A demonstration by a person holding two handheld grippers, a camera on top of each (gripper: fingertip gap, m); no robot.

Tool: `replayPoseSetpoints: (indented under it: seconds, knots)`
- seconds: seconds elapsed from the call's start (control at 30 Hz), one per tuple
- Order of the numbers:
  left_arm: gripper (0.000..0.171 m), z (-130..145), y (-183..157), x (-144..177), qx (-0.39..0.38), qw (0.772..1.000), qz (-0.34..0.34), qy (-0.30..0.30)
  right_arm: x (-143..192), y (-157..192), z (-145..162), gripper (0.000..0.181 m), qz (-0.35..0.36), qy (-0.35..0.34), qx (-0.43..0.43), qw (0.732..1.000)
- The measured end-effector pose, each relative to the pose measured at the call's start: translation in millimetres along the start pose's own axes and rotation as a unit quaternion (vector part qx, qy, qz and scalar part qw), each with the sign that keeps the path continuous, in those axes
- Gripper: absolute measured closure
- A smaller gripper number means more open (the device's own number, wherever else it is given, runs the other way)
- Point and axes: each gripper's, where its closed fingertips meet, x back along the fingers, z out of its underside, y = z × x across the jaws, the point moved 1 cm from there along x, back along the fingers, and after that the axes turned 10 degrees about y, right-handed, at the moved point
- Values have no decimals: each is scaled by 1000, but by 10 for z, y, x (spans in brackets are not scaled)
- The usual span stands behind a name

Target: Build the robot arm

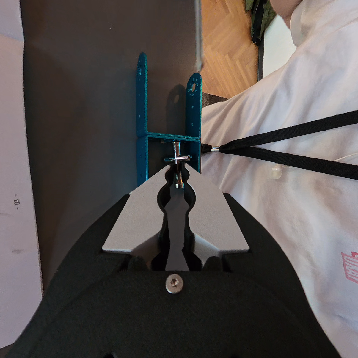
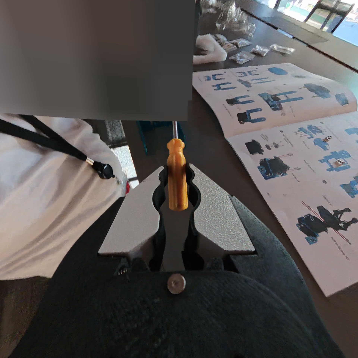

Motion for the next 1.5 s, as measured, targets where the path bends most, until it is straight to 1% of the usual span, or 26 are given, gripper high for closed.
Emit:
replayPoseSetpoints:
  seconds: [0.1, 0.13, 0.2, 0.3, 0.43, 0.7, 0.93, 1.5]
  knots:
    - [166, 3, -1, -1, -6, 1000, 1, 10, -8, 27, 125, 164, -19, 46, 43, 998]
    - [166, 5, 0, -1, -8, 1000, 2, 13, -36, 58, 162, 164, -29, 67, 51, 996]
    - [166, 6, 2, 0, -8, 1000, 4, 16, -111, 66, 250, 164, -27, 114, 65, 991]
    - [166, 8, 2, 1, -12, 1000, 4, 20, -208, 150, 279, 164, -45, 137, 80, 986]
    - [166, 6, -2, -6, -20, 999, 1, 26, -255, 176, 254, 164, -48, 140, 89, 985]
    - [166, -3, -5, -9, -35, 999, 3, 31, -233, 191, 238, 164, -52, 131, 72, 987]
    - [166, -31, -1, -7, -50, 998, -5, 34, -254, 196, 260, 164, -48, 139, 68, 987]
    - [166, -34, 3, -8, -60, 998, -5, 37, -233, 210, 257, 164, -43, 142, 61, 987]
